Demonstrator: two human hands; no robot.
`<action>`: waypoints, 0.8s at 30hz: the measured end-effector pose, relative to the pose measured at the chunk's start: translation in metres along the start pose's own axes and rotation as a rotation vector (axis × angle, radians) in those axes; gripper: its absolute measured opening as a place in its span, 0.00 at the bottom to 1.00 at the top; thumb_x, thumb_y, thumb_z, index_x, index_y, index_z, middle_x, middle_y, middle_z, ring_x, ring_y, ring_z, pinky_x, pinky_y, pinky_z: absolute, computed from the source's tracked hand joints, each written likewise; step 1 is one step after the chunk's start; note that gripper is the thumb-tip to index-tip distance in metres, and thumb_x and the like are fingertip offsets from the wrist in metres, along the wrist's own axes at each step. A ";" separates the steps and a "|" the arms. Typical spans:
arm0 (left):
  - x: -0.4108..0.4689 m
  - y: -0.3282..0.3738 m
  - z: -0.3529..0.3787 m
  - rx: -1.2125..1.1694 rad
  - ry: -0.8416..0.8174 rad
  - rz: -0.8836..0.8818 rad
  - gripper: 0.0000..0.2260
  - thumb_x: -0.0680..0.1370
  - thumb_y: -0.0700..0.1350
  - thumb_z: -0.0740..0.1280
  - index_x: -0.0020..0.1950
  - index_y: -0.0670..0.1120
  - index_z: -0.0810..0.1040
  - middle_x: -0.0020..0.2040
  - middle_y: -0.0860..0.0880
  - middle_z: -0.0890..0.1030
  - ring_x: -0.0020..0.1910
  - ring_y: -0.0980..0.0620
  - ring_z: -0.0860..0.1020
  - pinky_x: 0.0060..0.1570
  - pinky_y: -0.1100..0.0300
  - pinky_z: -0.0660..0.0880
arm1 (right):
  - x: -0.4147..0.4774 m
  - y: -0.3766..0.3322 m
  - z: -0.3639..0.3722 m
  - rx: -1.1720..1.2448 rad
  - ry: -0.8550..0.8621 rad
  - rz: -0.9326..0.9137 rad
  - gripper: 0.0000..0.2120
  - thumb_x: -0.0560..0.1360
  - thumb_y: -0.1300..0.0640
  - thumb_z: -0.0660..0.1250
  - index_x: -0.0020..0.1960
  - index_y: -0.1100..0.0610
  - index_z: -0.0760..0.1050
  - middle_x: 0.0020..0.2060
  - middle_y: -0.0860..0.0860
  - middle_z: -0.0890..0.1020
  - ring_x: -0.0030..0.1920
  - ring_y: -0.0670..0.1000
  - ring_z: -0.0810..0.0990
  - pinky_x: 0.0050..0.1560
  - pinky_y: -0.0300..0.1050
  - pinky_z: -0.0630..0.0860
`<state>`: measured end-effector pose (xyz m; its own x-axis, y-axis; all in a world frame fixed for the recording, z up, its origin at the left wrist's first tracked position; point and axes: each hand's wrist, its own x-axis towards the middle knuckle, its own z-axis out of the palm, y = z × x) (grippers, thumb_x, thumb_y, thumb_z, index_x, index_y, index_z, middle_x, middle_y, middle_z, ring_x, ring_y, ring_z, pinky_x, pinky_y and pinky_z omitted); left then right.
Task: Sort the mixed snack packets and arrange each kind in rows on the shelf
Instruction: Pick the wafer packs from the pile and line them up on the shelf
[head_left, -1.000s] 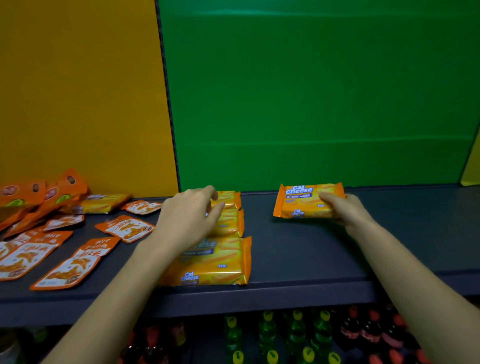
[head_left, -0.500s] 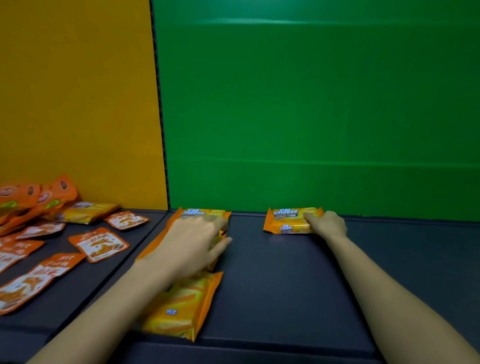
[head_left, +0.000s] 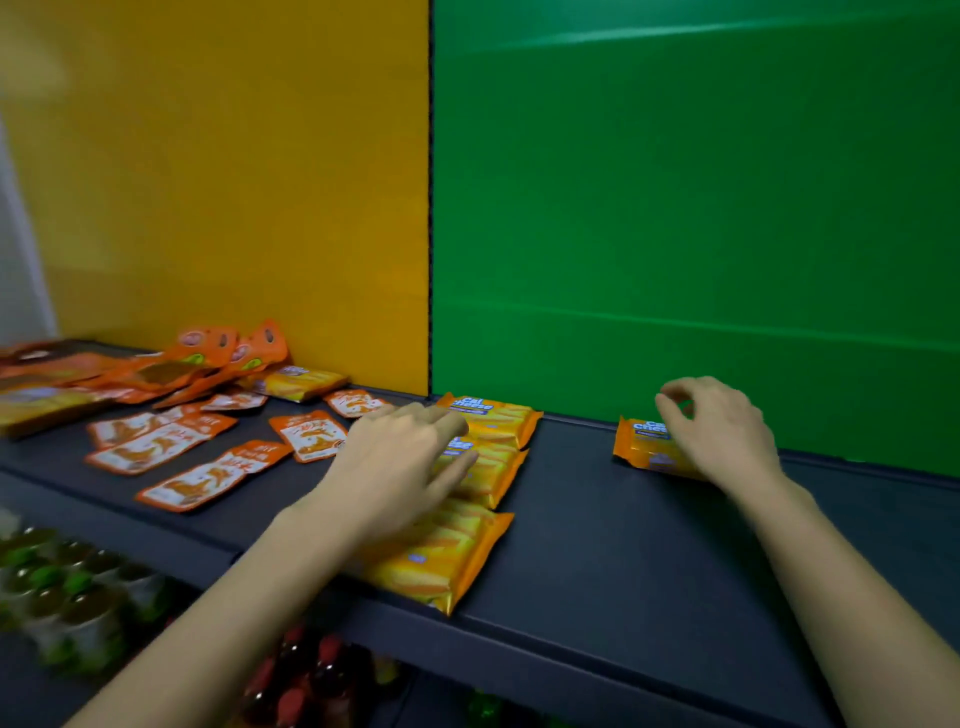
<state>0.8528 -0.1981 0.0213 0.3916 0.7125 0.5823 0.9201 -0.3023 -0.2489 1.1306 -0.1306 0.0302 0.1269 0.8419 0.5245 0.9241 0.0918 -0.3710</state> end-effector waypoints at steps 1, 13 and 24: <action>-0.008 -0.008 -0.004 0.007 -0.014 -0.026 0.16 0.73 0.56 0.55 0.42 0.49 0.79 0.35 0.51 0.82 0.34 0.49 0.81 0.30 0.62 0.74 | -0.006 -0.016 -0.003 0.009 -0.023 -0.076 0.15 0.77 0.49 0.60 0.59 0.54 0.77 0.59 0.53 0.78 0.59 0.59 0.75 0.56 0.50 0.71; -0.152 -0.116 -0.060 0.087 -0.020 -0.417 0.18 0.74 0.58 0.52 0.43 0.51 0.77 0.40 0.52 0.83 0.39 0.47 0.82 0.28 0.60 0.73 | -0.096 -0.187 0.011 0.225 -0.195 -0.589 0.12 0.77 0.47 0.60 0.56 0.46 0.77 0.53 0.42 0.81 0.56 0.48 0.78 0.52 0.46 0.74; -0.285 -0.248 -0.072 0.091 -0.082 -0.480 0.21 0.74 0.61 0.50 0.44 0.52 0.78 0.37 0.54 0.81 0.34 0.52 0.81 0.25 0.60 0.72 | -0.170 -0.311 0.078 0.206 -0.248 -0.543 0.13 0.77 0.45 0.58 0.58 0.45 0.74 0.57 0.40 0.78 0.60 0.46 0.75 0.51 0.45 0.73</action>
<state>0.5130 -0.3710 -0.0272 -0.0807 0.8064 0.5858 0.9914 0.1256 -0.0363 0.7938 -0.2610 -0.0036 -0.4510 0.7425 0.4952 0.7419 0.6204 -0.2544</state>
